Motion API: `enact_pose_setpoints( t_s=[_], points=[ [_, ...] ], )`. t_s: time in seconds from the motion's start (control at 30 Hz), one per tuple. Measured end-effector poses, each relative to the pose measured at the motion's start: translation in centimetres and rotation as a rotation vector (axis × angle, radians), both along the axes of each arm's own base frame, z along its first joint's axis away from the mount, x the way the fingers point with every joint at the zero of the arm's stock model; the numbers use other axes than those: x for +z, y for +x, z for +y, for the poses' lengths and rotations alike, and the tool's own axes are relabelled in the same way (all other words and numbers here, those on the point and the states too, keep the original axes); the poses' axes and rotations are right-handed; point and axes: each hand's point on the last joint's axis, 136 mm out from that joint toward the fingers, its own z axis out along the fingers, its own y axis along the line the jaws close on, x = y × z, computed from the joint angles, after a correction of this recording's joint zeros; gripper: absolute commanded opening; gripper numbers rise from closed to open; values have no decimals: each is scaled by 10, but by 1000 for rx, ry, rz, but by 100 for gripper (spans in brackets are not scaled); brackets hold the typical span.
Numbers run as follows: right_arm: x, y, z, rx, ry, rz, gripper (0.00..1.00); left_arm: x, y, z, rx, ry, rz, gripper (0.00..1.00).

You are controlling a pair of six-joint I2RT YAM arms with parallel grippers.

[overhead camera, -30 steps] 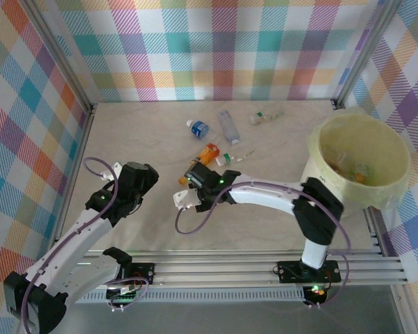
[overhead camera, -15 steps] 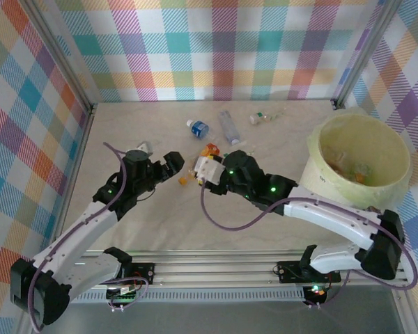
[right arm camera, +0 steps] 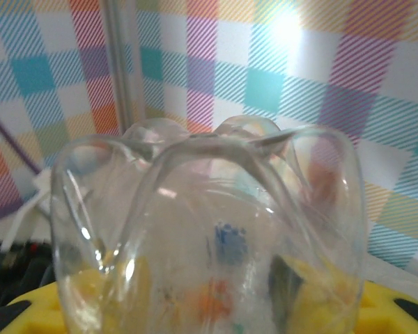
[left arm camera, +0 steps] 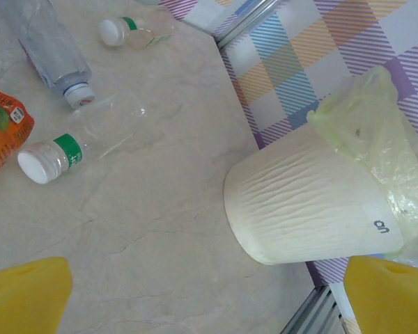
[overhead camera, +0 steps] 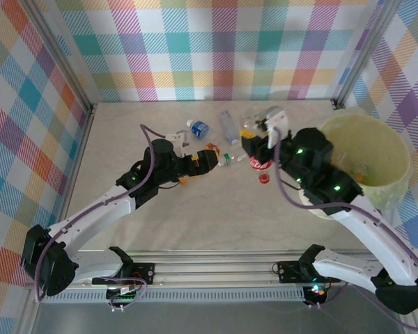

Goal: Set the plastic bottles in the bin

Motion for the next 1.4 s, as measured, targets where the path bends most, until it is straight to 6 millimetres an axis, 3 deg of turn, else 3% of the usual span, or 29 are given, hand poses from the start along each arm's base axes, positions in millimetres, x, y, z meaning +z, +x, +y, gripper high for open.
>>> enact_pose_setpoints(
  t_s=[0.2,0.33,0.57,0.8,0.93,1.03,1.17,1.33,1.4],
  points=[
    [56,1,-46,-112,87,-41,41,-3,2,0,7,7,4,100],
    [76,8,-83,-246,100,-70,41,-4,5,2,28,13,-1,100],
    [83,26,-153,-529,100,-94,40,-3,8,6,54,21,-12,100],
    [76,41,-247,-857,124,-66,40,-5,8,9,59,37,-12,100],
    [64,41,-289,-984,151,-21,41,-7,8,11,67,55,-15,100],
    [50,40,-301,-1003,174,25,42,-11,9,13,78,65,-13,100],
    [17,44,-303,-973,190,109,43,-13,11,14,88,72,-12,100],
    [-43,54,-296,-879,213,275,43,-26,13,13,93,98,14,100],
    [-54,57,-292,-842,222,305,44,-30,13,14,93,107,25,100]
  ],
)
